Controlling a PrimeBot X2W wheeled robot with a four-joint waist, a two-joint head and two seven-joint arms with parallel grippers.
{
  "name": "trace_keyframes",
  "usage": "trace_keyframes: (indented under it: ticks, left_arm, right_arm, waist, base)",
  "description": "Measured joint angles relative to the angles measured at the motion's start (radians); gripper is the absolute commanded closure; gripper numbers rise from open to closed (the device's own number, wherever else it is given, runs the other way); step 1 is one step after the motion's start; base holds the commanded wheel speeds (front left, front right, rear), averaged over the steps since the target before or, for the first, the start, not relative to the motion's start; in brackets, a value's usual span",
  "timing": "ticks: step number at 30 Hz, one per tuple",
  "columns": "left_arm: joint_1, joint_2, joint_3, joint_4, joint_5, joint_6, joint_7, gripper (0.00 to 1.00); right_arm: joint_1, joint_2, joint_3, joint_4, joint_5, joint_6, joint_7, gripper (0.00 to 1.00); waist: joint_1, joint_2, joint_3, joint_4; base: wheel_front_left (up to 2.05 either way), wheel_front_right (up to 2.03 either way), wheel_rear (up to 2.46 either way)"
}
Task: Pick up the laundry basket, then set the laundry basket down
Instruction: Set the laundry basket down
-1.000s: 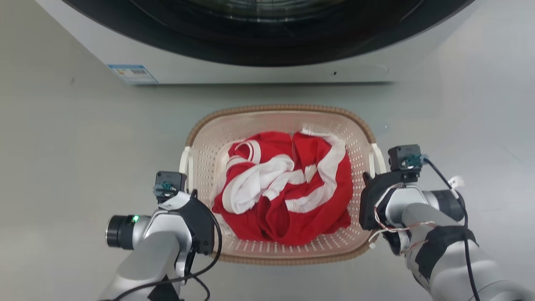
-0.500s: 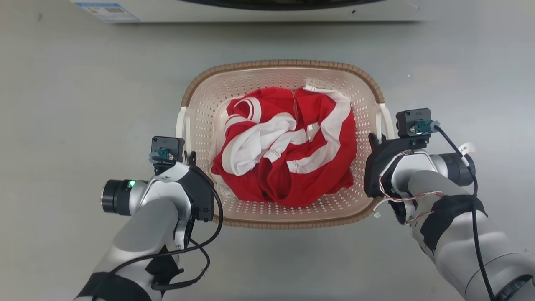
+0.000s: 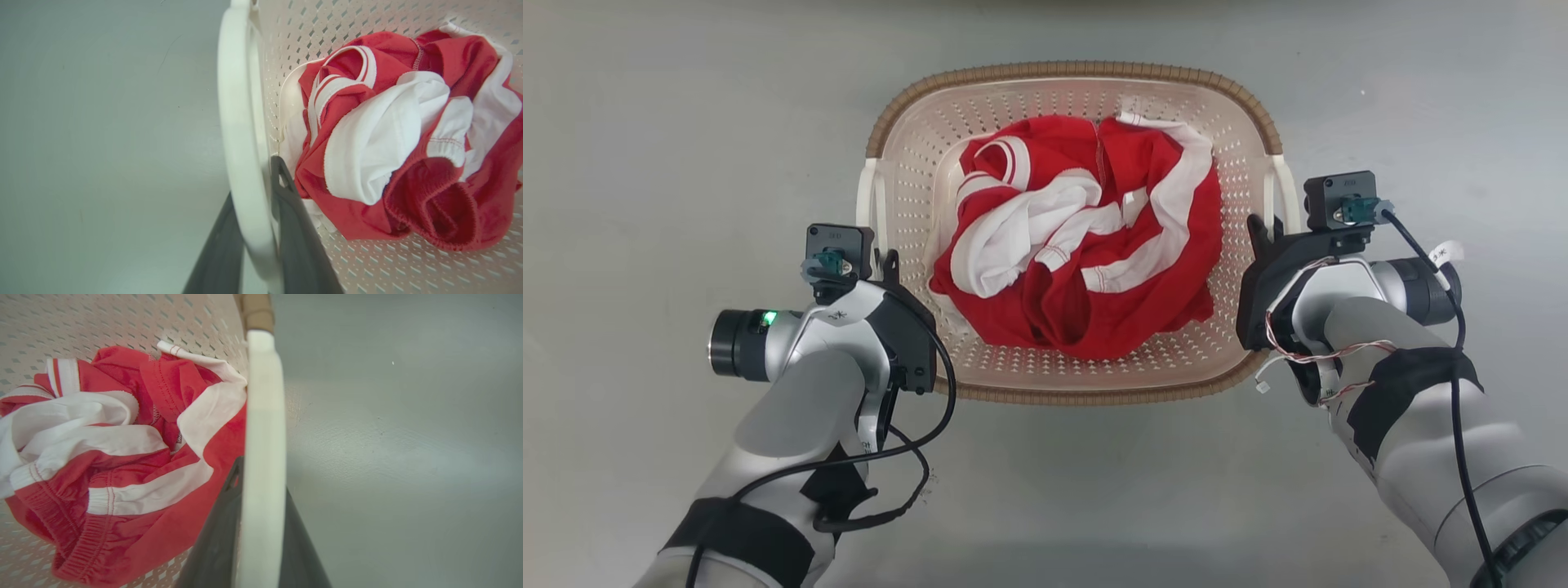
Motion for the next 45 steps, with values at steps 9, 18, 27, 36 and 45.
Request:
trace_keyframes:
  ticks: [9,18,27,36,45]
  left_arm:
    - [-0.028,0.0,0.002,0.016,0.003,0.0,-0.024,1.0]
    - [-0.041,0.0,0.001,0.036,0.007,0.0,-0.041,1.0]
    - [-0.061,-0.003,-0.003,0.053,0.016,0.001,-0.051,0.0]
    - [-0.077,-0.007,-0.003,0.07,0.016,0.0,-0.067,0.0]
    - [-0.077,-0.006,-0.003,0.082,0.016,0.0,-0.077,0.0]
  right_arm:
    - [-0.023,0.002,0.003,0.006,-0.006,0.005,-0.03,1.0]
    - [-0.04,0.01,0.004,0.016,-0.006,0.008,-0.046,1.0]
    - [-0.042,0.023,0.011,0.026,-0.009,0.008,-0.061,0.0]
    - [-0.043,0.026,0.011,0.032,-0.012,0.008,-0.077,0.0]
    - [-0.042,0.026,0.011,0.043,-0.012,0.008,-0.091,0.0]
  waist:
    - [-0.0003,-0.0002,0.03,0.001]
    - [-0.0005,-0.0005,0.045,-0.003]
    - [0.0004,0.0,0.056,-0.009]
    - [0.0,-0.0001,0.05,-0.01]
    - [0.0,-0.0001,0.02,-0.008]
  base:
    - [0.0,0.0,0.0]
    - [0.0,0.0,0.0]
    - [0.0,0.0,0.0]
    - [0.0,0.0,0.0]
    - [0.0,0.0,0.0]
